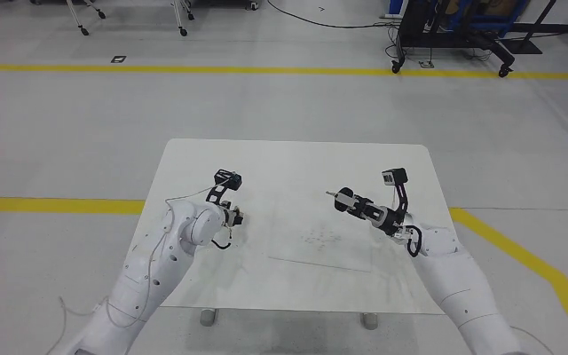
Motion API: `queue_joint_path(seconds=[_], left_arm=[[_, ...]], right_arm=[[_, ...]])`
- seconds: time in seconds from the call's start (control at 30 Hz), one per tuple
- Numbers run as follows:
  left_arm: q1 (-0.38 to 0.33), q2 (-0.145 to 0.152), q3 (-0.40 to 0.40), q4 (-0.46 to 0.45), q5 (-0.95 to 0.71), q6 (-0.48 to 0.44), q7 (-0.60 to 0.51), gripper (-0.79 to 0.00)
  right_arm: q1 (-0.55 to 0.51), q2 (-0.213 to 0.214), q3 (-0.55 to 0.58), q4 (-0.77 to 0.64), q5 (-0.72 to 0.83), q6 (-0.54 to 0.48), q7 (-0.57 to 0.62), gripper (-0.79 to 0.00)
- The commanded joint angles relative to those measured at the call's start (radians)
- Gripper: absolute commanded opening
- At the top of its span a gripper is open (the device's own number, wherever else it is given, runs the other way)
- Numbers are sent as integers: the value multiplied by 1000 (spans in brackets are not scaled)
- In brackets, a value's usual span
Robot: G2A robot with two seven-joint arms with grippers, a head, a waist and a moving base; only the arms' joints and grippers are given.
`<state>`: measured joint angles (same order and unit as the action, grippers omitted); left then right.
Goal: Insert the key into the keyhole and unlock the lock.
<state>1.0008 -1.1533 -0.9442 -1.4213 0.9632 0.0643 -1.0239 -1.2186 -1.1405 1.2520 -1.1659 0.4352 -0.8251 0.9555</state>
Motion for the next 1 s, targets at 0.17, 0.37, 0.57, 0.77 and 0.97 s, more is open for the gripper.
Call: queue_joint_path(seconds=[0.17,0.37,0.57,0.77,0.97], left_arm=[[-27,-13,16,33,-8,18,-9,-594],[-41,-22,15,53,-30,30,-24,-785],[-38,-22,15,55,-7,5,-24,-785],[-32,-21,-6,56,-28,-23,-20,-785],[-25,-20,-19,52,-36,-42,-17,-785]], right_arm=[[0,0,0,0,0,0,0,-785],[0,0,0,0,0,0,0,-785],[0,0,0,0,0,0,0,-785],[0,0,0,0,0,0,0,-785],[0,0,0,0,0,0,0,-785]])
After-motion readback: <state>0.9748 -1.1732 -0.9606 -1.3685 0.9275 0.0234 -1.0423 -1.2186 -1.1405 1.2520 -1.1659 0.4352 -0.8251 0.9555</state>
